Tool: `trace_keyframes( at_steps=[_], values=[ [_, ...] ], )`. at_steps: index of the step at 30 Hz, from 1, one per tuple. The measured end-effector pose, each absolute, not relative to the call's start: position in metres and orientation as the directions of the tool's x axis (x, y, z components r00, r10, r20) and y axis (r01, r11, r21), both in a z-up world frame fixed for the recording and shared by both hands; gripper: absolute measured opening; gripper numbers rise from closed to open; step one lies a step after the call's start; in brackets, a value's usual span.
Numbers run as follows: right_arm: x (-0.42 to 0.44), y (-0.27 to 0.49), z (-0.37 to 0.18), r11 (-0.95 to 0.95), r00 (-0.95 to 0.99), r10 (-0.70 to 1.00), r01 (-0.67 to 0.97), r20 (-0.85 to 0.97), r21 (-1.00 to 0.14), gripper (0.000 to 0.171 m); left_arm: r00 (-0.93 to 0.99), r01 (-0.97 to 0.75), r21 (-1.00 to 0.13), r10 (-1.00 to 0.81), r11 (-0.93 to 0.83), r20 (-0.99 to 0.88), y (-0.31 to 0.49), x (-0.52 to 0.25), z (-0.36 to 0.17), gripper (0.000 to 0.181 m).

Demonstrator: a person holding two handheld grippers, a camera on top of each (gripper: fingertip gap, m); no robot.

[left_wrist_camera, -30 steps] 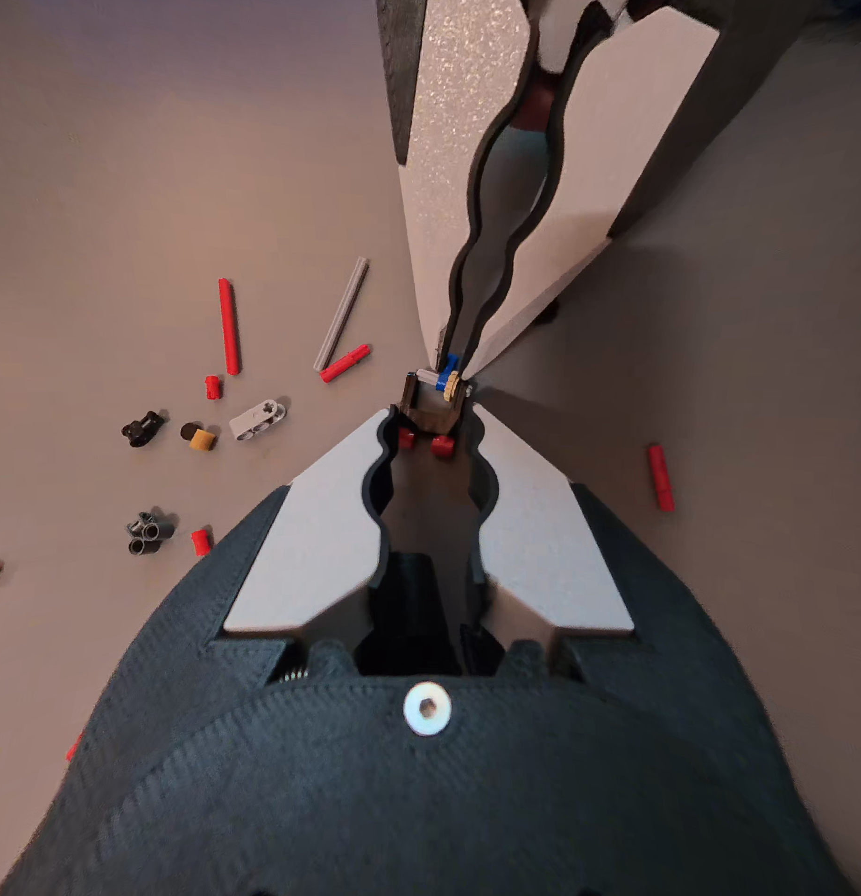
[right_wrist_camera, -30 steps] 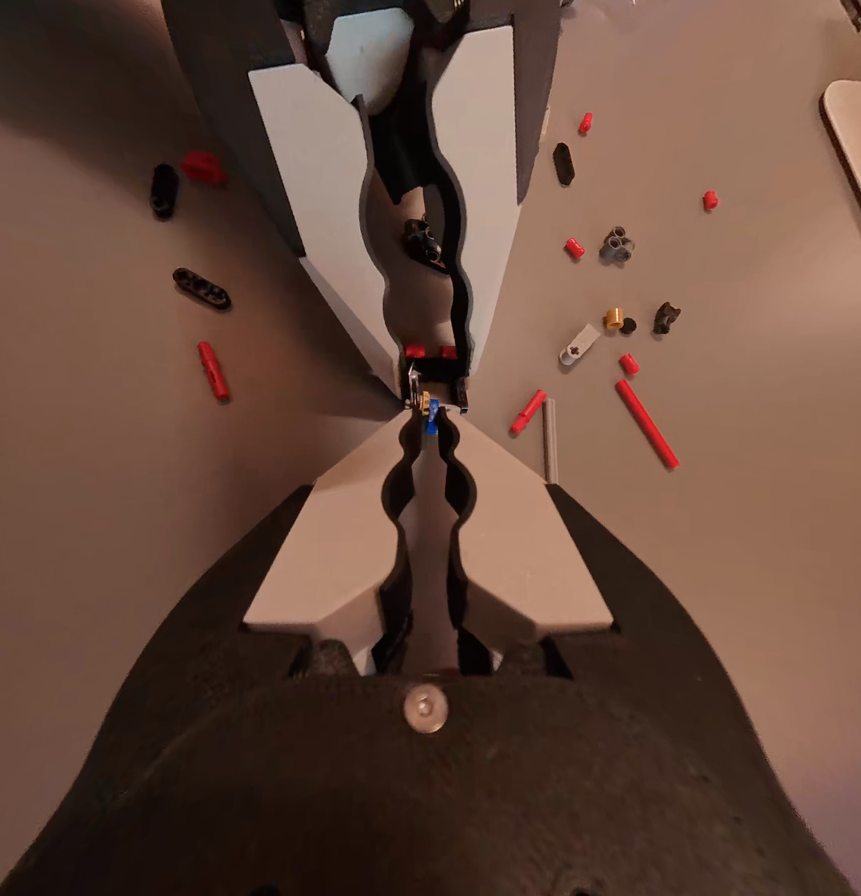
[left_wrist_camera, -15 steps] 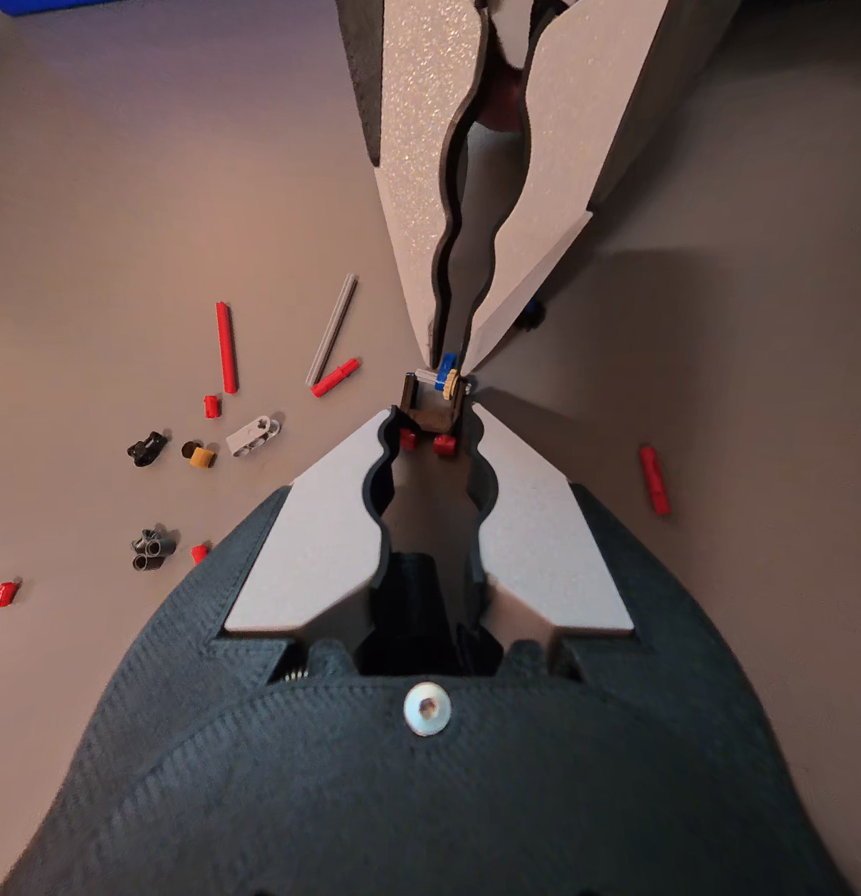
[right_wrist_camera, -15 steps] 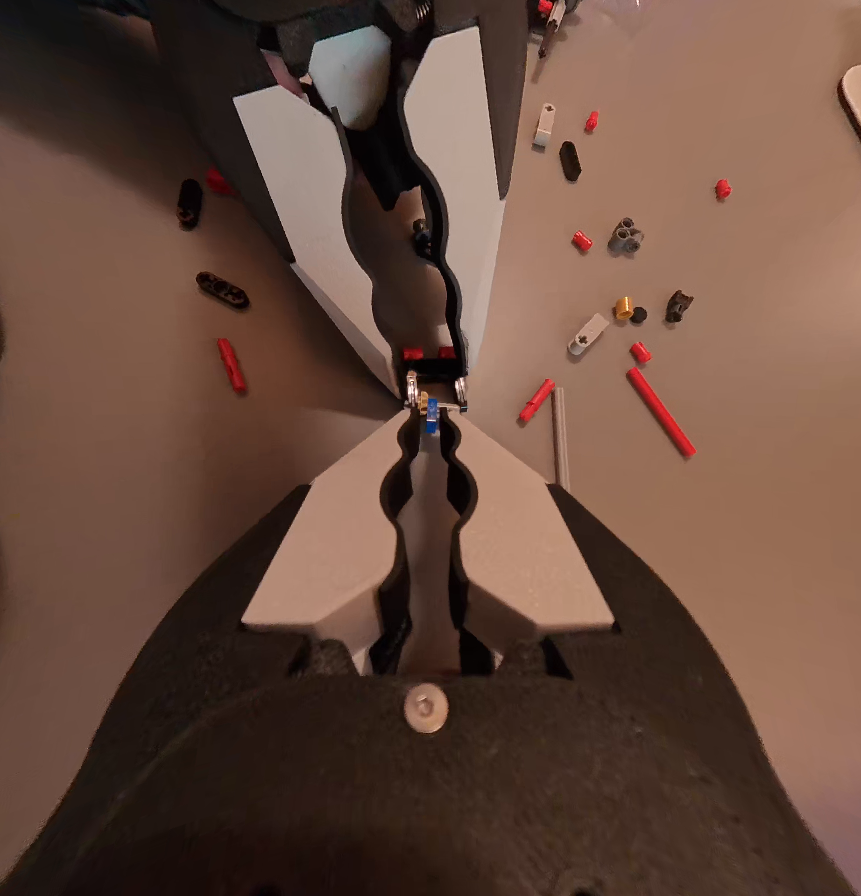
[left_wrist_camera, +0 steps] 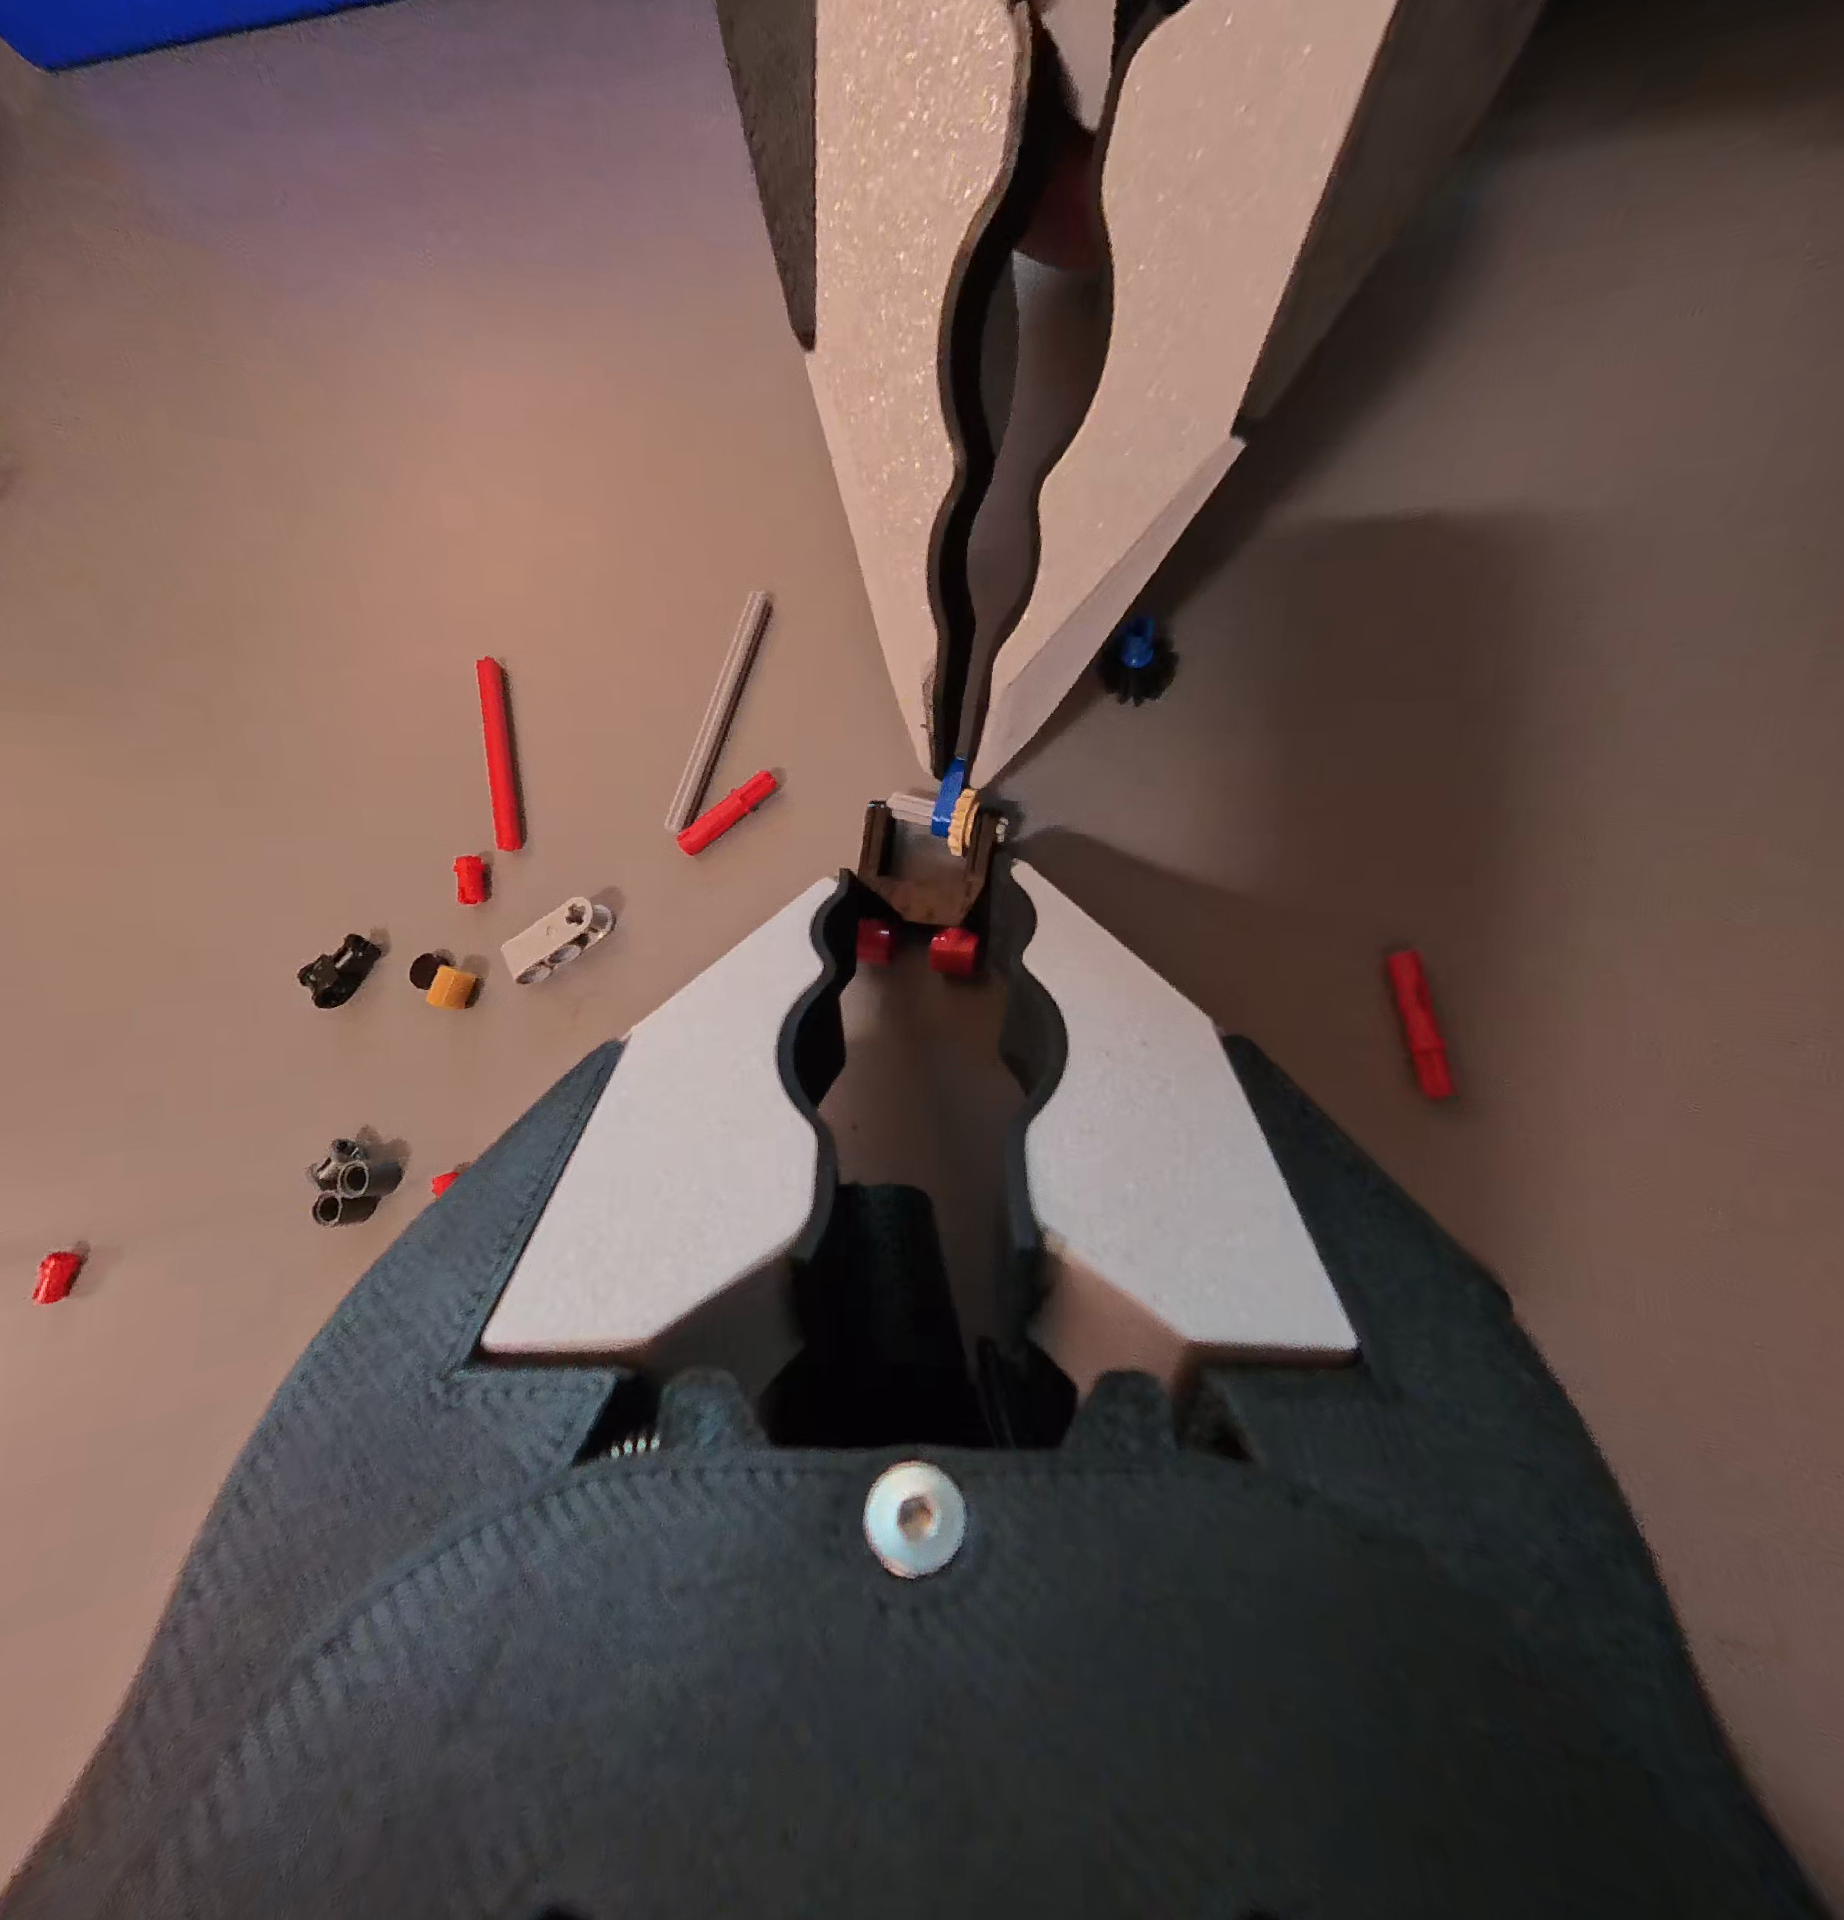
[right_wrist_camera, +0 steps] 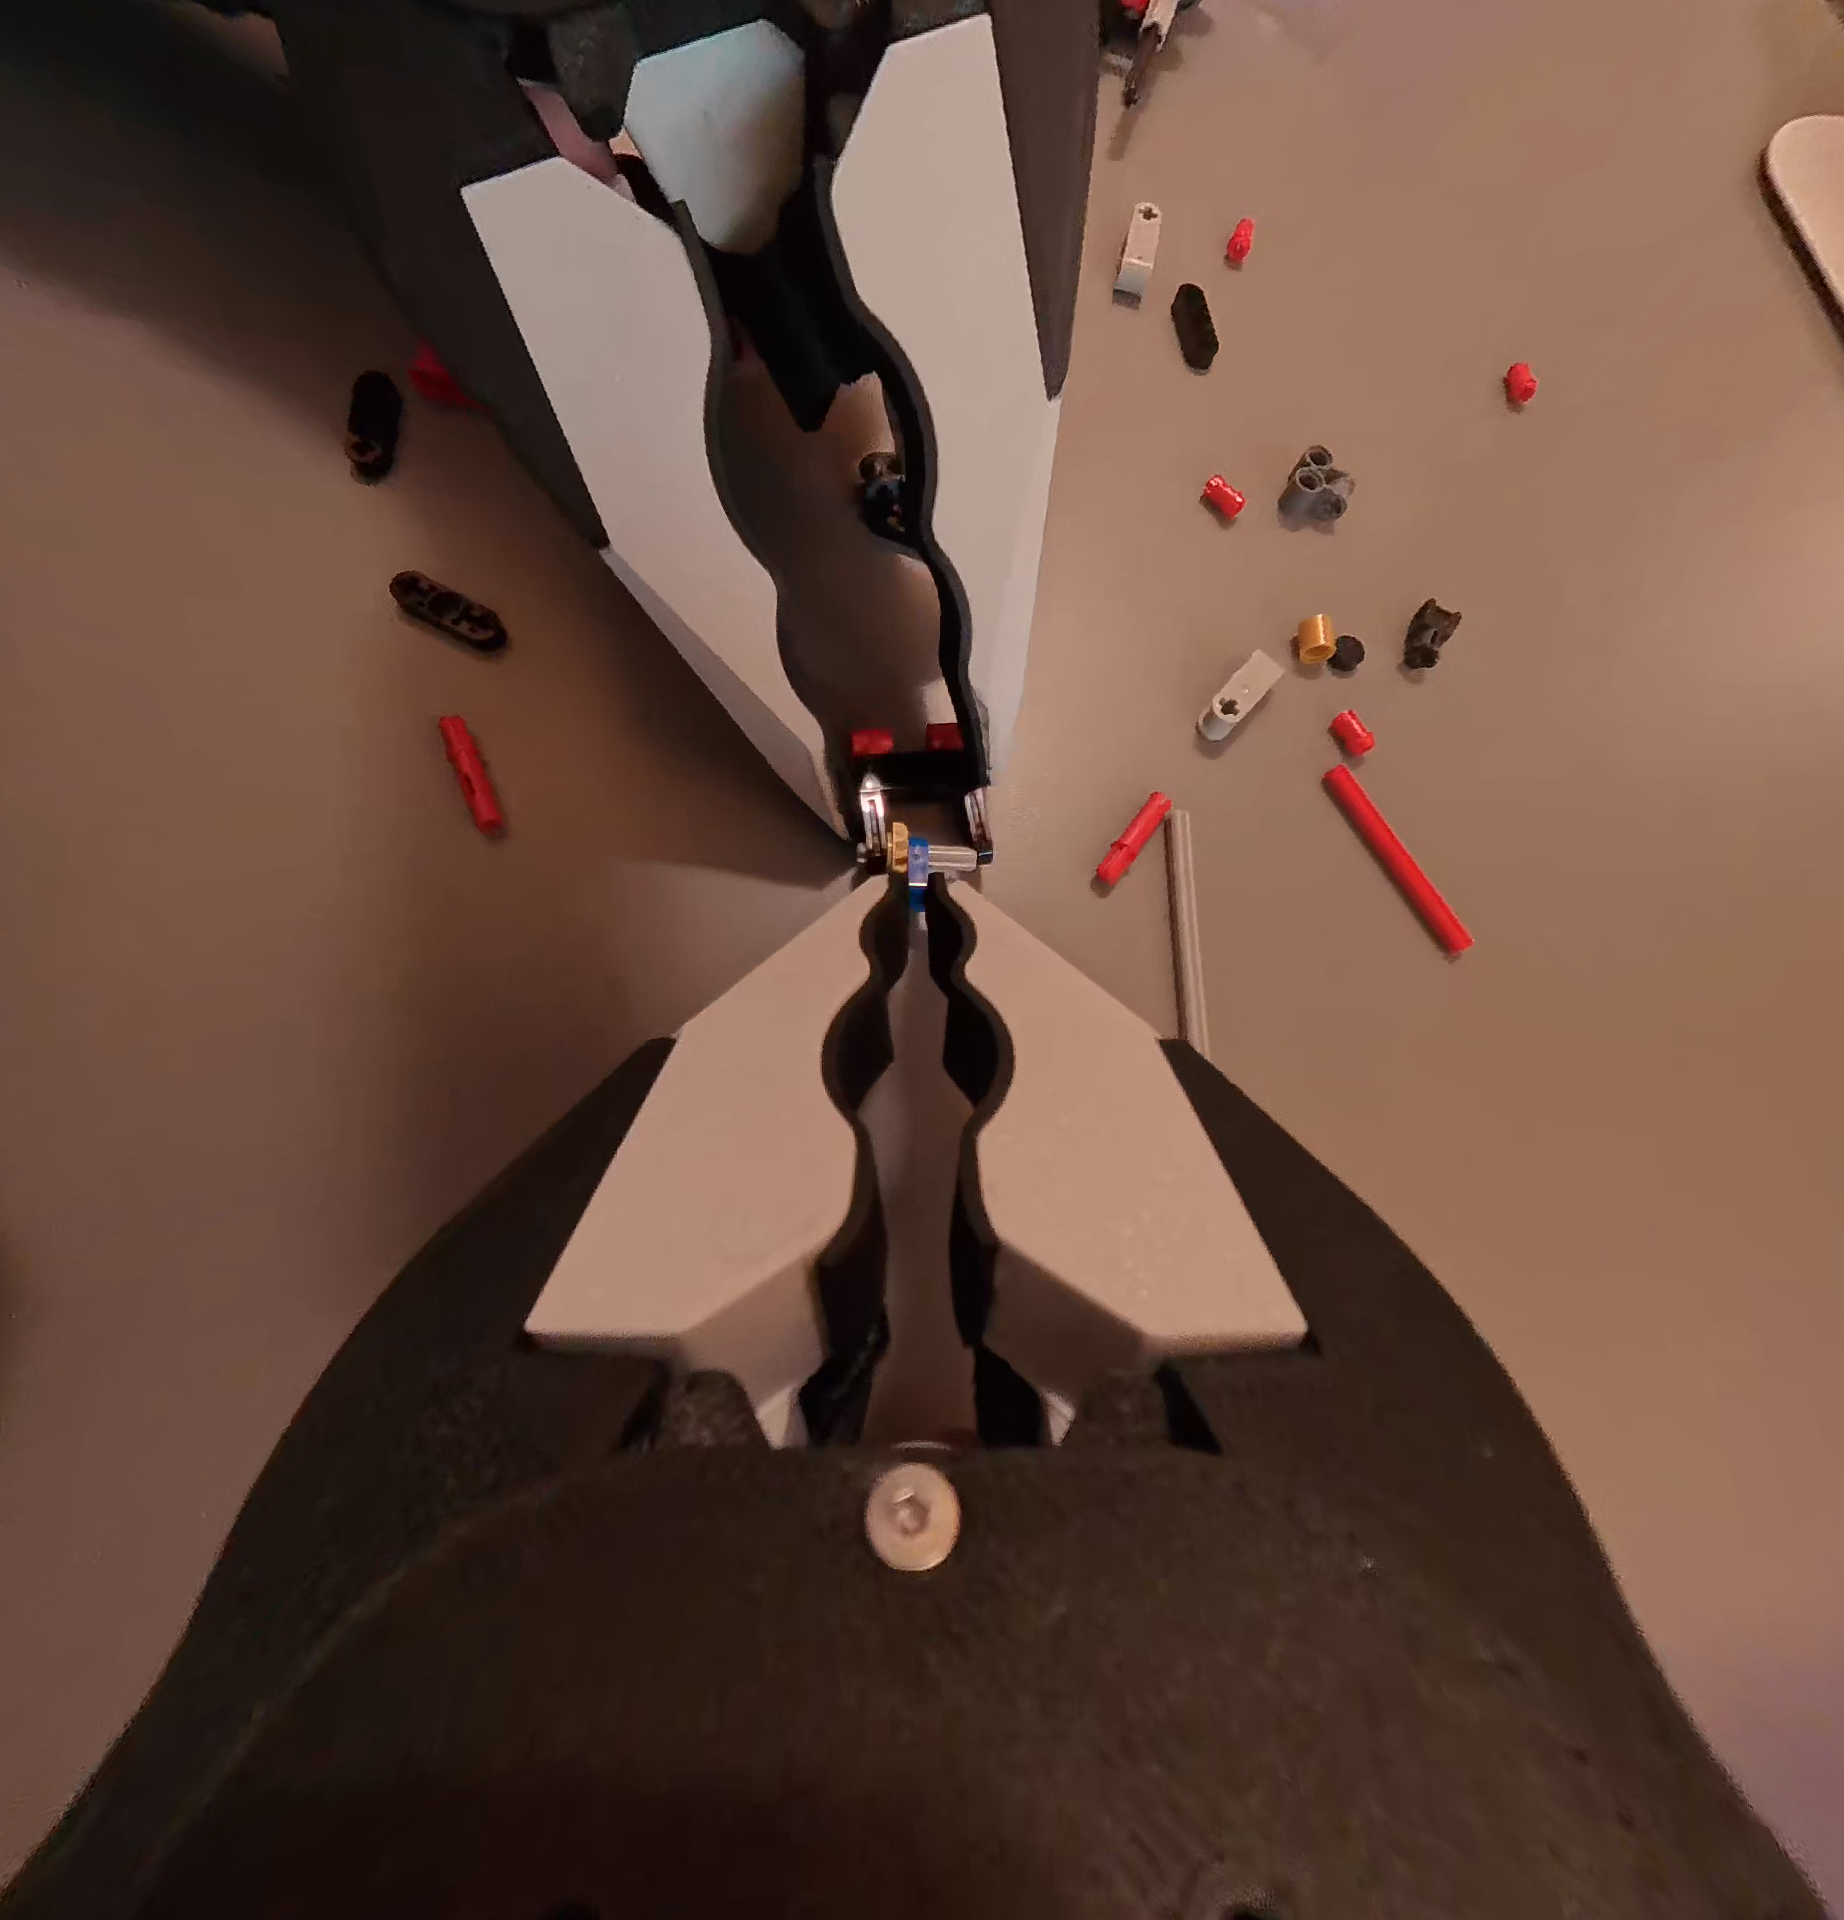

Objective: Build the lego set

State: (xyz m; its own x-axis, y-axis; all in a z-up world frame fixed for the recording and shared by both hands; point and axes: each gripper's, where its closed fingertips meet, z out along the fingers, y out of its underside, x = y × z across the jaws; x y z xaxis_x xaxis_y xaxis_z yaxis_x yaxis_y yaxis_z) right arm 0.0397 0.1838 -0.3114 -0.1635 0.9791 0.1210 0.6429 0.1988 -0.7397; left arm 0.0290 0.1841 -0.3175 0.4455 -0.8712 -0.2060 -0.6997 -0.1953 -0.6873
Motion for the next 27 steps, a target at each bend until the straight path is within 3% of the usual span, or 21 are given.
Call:
trace_keyframes(
  at_steps=[1,27],
  values=[
    [0.040,0.184,-0.312,0.201,-0.157,0.979,0.645,0.129,-0.738,0.000,0.454,-0.694,-0.691,-0.868,-0.202,-0.203,0.184,0.029,-0.317,0.024],
    [0.043,0.196,-0.306,0.260,0.057,0.918,0.662,0.393,-0.703,0.000,0.593,-0.651,-0.688,-0.781,-0.320,-0.197,0.192,0.031,-0.317,0.024]
  ],
)
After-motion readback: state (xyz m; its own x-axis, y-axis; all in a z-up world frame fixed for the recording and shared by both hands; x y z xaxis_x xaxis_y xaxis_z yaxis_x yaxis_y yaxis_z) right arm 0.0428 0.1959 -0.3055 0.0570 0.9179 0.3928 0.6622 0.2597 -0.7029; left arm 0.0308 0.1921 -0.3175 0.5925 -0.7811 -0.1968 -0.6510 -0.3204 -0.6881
